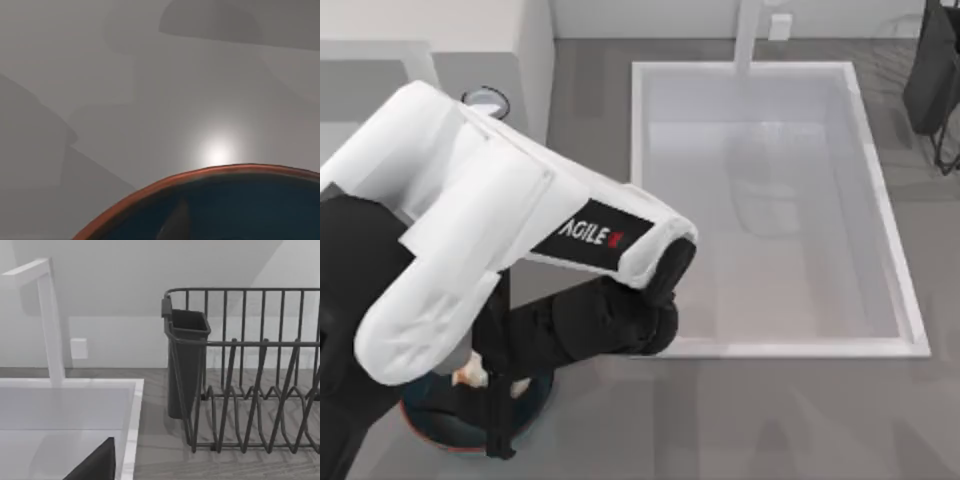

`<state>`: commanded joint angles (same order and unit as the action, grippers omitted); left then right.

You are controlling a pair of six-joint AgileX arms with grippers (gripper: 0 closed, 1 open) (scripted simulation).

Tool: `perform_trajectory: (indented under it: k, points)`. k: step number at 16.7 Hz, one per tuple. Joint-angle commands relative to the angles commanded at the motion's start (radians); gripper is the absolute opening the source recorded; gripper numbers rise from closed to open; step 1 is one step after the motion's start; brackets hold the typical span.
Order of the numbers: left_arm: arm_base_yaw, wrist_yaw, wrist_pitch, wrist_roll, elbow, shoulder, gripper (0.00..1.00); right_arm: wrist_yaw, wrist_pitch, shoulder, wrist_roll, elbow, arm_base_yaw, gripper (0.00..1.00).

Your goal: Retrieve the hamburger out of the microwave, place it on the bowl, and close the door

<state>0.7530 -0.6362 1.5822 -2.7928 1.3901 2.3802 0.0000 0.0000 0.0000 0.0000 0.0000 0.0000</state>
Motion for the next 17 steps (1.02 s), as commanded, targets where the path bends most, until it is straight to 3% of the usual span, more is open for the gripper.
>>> perform_trajectory:
  k: [4, 5, 14, 17]
  points:
    - [0.000, 0.000, 0.000, 0.000, 0.000, 0.000, 0.98, 0.000, 0.000, 0.000, 0.000, 0.000, 0.000, 1.00]
    - [0.000, 0.000, 0.000, 0.000, 0.000, 0.000, 1.00, 0.000, 0.000, 0.000, 0.000, 0.000, 0.000, 1.00]
    - [0.024, 0.002, 0.021, -0.013, 0.020, -0.043, 1.00, 0.000, 0.000, 0.000, 0.000, 0.000, 0.000, 1.00]
    - [0.001, 0.027, -0.011, 0.047, -0.028, -0.099, 1.00, 0.000, 0.000, 0.000, 0.000, 0.000, 0.000, 1.00]
